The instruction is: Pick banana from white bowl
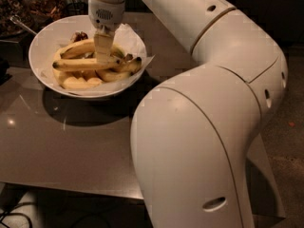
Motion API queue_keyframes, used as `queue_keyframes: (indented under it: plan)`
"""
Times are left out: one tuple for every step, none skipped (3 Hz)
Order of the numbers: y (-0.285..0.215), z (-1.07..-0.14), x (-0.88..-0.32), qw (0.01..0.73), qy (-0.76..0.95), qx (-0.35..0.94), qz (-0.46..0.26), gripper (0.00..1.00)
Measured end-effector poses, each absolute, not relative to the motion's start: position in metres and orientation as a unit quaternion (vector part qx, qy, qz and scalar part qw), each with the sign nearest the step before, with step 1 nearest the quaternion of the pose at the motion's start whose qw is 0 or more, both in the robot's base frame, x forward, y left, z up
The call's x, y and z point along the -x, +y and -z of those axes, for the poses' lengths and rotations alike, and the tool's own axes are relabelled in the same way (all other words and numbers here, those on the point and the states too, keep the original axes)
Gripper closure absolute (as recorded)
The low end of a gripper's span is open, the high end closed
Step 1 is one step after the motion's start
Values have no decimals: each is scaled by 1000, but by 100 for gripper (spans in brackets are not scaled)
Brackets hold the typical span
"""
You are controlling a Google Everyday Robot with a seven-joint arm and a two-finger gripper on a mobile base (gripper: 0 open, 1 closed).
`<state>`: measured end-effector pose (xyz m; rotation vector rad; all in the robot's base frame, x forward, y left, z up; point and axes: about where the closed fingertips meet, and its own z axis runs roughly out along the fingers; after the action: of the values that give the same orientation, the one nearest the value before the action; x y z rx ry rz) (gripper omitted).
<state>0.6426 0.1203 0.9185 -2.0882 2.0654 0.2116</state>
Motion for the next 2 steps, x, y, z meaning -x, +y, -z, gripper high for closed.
queue_keyframes:
  plan:
    - [120, -917, -646, 96, 698, 706, -70, 56]
    - [121, -913, -648, 93, 698, 706, -70, 51]
